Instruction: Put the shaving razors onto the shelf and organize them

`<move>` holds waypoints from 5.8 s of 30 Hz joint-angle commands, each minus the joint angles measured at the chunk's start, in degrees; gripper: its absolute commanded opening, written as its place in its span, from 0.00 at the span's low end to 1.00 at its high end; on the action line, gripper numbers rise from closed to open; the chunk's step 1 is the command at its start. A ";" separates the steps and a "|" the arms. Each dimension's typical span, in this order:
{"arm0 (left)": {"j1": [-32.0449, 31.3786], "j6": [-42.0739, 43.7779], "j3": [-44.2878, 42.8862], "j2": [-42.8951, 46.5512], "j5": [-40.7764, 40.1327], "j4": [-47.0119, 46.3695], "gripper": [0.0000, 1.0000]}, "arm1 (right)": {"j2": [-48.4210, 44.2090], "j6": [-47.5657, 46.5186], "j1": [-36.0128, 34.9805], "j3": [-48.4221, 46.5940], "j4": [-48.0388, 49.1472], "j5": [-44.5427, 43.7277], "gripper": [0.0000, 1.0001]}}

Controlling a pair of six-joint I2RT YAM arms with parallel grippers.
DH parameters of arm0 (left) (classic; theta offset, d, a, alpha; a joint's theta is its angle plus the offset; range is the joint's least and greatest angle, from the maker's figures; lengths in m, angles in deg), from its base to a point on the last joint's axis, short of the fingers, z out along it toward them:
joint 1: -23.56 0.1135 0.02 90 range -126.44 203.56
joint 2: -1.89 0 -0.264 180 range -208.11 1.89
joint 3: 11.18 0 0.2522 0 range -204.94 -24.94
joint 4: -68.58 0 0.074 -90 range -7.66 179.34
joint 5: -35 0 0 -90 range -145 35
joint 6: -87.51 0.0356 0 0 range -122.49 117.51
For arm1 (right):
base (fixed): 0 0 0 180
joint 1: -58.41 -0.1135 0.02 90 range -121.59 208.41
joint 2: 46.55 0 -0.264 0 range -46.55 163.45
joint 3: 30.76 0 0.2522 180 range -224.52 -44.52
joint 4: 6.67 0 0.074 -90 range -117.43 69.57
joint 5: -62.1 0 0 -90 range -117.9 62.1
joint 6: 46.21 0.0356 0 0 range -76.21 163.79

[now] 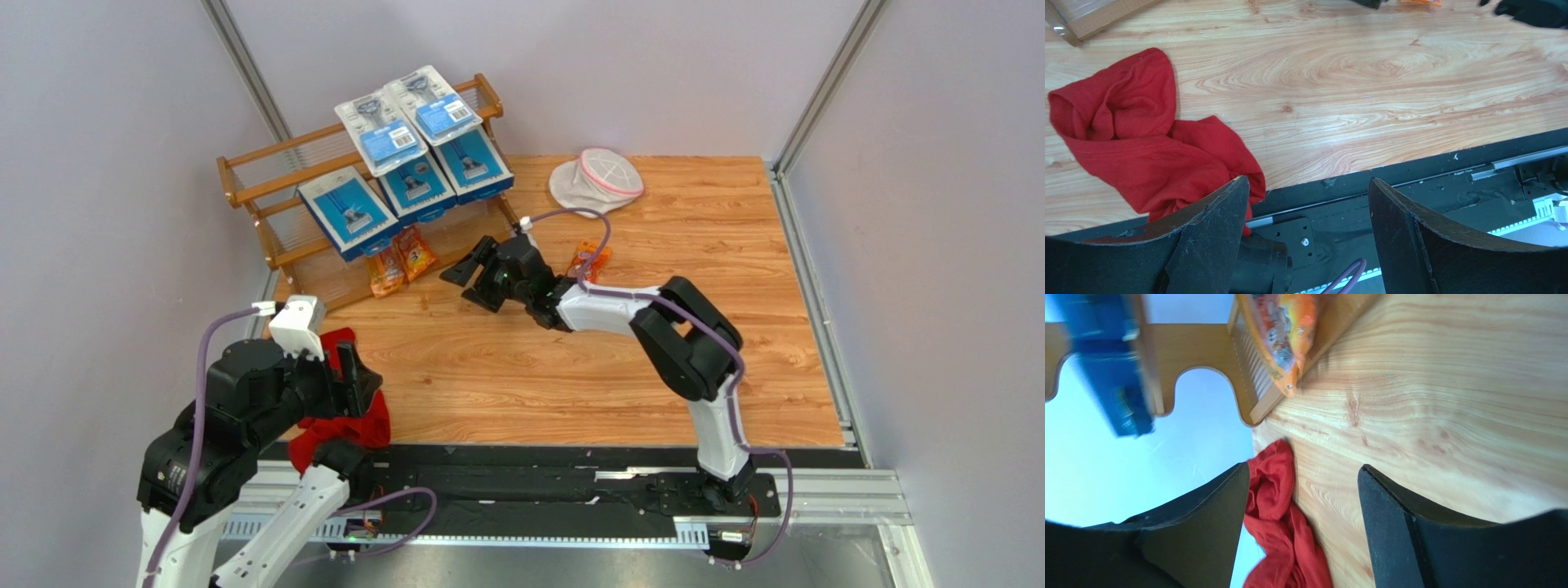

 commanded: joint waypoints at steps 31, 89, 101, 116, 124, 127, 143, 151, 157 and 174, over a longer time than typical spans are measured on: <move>0.17 -4.16 4.82 1.45 7.34 -6.65 0.78 | -30.99 -10.01 32.35 28.43 -19.56 16.04 0.77; 0.17 -8.29 11.85 4.26 14.98 -13.14 0.77 | -34.22 -16.15 20.67 23.88 -18.99 21.39 0.00; 0.17 -11.37 17.47 3.82 22.36 -20.52 0.78 | -43.19 -21.41 11.09 24.49 -20.85 38.10 0.00; 0.17 -15.50 24.15 4.88 31.16 -31.86 0.78 | -43.55 -29.51 -7.02 16.14 -28.77 45.32 0.00; 0.17 -16.64 24.95 5.49 31.95 -33.72 0.78 | -41.09 -30.92 -13.17 13.50 -30.08 45.58 0.00; 0.17 -17.52 25.56 5.49 32.74 -34.94 0.78 | -40.12 -31.62 -15.02 12.45 -30.53 45.75 0.00; 0.17 -18.32 27.14 5.67 35.03 -37.23 0.00 | -37.84 -36.46 -18.19 10.51 -35.71 44.18 0.00; 0.17 -19.63 27.14 6.72 32.66 -37.32 0.00 | -42.22 -34.79 -17.66 13.31 -34.84 35.40 0.65; 0.17 -24.11 28.02 7.69 28.80 -40.04 0.00 | -50.83 -27.59 -16.96 18.68 -29.49 22.58 0.85; 0.17 -37.56 32.06 11.03 12.44 -45.94 0.00 | -63.76 3.70 -18.80 44.43 3.10 -0.12 0.84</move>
